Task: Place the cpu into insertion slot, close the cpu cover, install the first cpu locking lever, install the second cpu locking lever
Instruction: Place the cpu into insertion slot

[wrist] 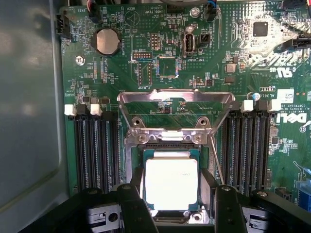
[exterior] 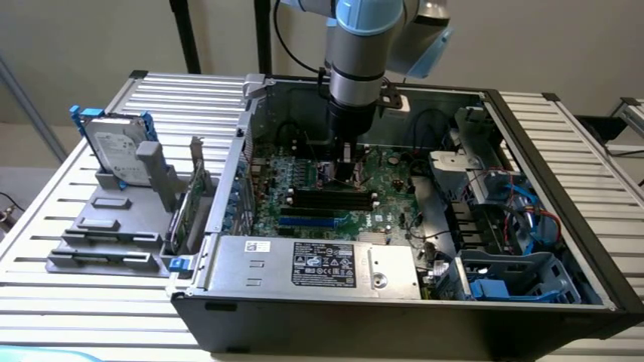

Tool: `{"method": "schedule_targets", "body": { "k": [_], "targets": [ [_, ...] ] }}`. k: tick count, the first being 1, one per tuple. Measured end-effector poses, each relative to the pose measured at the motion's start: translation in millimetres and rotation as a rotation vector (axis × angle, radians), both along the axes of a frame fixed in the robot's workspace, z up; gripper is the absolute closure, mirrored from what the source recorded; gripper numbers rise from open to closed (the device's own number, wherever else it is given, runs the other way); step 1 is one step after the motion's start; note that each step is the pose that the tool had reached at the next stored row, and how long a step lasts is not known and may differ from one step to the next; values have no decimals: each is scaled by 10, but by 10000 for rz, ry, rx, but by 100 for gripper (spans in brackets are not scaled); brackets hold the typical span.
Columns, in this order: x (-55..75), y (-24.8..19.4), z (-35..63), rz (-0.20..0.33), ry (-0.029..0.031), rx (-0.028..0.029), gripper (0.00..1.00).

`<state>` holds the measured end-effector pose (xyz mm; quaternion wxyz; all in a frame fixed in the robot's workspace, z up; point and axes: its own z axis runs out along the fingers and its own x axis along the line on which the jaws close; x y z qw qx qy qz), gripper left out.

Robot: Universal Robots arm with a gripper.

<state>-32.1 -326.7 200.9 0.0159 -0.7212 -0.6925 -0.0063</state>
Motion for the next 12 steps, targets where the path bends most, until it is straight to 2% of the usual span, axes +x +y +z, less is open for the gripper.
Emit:
{"method": "schedule_targets", "body": {
  "k": [12],
  "targets": [
    [0,3,-15,-31,1,-23,45]
  ]
}}
